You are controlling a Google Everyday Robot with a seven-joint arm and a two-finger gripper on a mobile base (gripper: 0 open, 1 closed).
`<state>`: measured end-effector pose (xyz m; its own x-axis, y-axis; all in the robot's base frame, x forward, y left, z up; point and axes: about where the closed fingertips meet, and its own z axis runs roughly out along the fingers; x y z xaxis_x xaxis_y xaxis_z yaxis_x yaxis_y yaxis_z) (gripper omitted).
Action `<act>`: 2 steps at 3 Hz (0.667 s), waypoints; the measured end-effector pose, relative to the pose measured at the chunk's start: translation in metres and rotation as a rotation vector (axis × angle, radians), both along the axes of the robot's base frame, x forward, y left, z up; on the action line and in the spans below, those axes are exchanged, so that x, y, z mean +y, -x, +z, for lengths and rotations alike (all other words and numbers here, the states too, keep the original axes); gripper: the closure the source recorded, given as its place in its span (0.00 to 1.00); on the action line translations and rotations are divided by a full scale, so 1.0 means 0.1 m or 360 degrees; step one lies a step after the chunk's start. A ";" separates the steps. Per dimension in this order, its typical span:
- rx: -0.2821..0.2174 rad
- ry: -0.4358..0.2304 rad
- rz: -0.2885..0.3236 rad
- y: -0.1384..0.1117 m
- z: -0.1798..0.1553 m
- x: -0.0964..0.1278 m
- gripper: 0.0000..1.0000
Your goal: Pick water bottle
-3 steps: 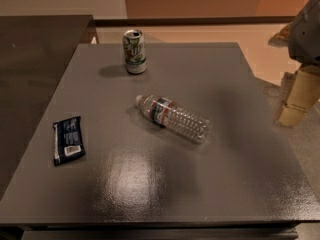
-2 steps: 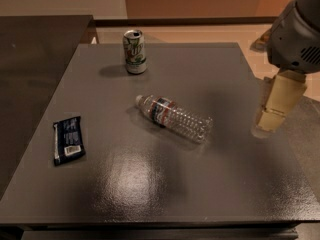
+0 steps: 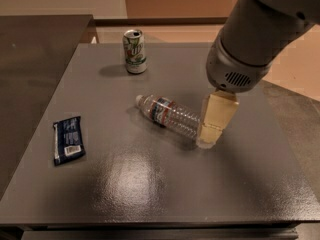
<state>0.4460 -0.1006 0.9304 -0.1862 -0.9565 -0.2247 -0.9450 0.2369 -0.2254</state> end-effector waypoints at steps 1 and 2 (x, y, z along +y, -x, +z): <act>0.0021 0.0040 -0.0031 -0.13 -0.23 0.24 0.00; 0.0079 0.0074 -0.0051 -0.23 -0.43 0.41 0.00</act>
Offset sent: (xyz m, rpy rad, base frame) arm 0.0363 0.0615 -0.0695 -0.0742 0.1057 -0.0487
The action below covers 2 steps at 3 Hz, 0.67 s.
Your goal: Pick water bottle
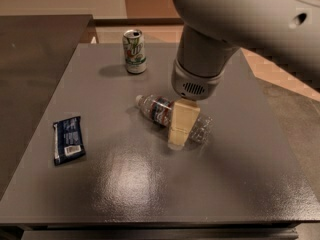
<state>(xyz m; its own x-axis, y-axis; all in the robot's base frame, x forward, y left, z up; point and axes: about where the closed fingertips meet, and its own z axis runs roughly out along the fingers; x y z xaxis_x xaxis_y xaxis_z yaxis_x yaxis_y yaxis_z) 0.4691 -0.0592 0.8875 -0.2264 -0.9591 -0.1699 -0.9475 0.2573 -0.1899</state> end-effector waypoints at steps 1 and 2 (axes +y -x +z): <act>0.0086 0.0041 -0.0004 -0.05 -0.17 0.13 0.00; 0.0148 0.0088 -0.0011 -0.08 -0.31 0.17 0.00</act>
Offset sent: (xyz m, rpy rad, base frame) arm 0.0120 0.0211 -0.0496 -0.0928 0.1500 -0.0122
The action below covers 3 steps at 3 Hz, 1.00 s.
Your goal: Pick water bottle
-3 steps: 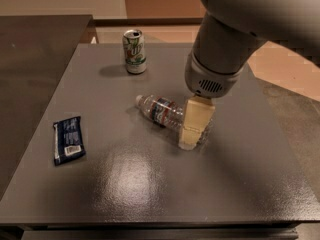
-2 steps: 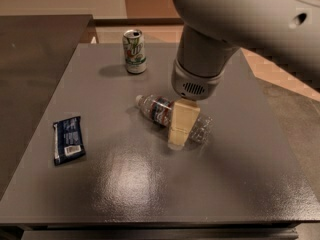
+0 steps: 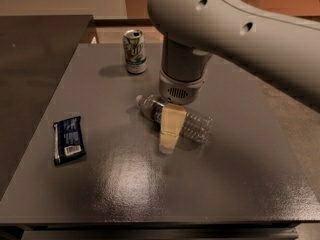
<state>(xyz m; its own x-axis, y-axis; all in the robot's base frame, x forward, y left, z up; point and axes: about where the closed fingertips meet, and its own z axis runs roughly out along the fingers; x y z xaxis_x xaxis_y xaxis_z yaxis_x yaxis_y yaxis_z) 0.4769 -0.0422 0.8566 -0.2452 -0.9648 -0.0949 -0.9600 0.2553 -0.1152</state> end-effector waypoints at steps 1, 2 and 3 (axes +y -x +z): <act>0.0015 0.0043 -0.0021 -0.05 -0.06 -0.04 0.18; 0.0007 0.0061 -0.0021 -0.11 -0.06 -0.06 0.41; -0.0012 0.0071 -0.0010 -0.18 0.02 -0.09 0.65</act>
Offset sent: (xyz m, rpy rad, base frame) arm 0.0182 -0.0098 -0.0056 -0.0533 0.0047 -0.0122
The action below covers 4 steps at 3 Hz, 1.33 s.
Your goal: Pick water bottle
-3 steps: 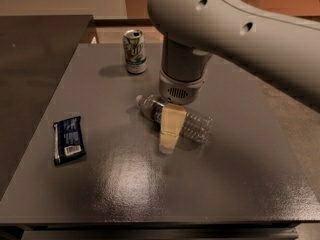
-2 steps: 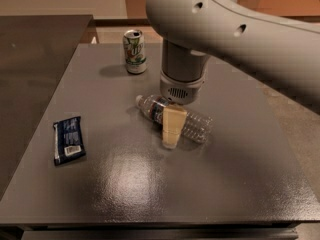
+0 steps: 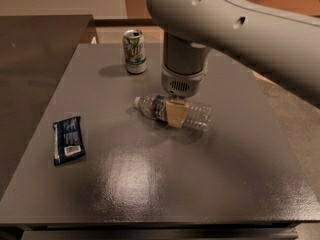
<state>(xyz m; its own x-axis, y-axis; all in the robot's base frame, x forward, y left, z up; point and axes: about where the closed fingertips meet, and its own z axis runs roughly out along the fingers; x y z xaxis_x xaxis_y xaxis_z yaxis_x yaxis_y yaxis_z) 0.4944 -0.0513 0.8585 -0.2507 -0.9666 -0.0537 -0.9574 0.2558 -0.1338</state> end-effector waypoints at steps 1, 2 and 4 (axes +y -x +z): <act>-0.0030 -0.0013 0.0039 -0.07 0.23 -0.01 0.88; -0.0084 -0.0048 0.0099 -0.13 0.55 0.00 1.00; -0.0154 -0.0148 0.0247 -0.30 1.13 0.06 1.00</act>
Offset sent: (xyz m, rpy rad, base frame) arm 0.0203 0.0005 0.0954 0.0532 -0.0849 0.1099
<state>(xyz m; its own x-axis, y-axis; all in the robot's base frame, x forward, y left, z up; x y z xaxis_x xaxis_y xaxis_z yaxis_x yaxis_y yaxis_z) 0.5249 -0.0452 0.9716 -0.0888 -0.9829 -0.1612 -0.9701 0.1220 -0.2098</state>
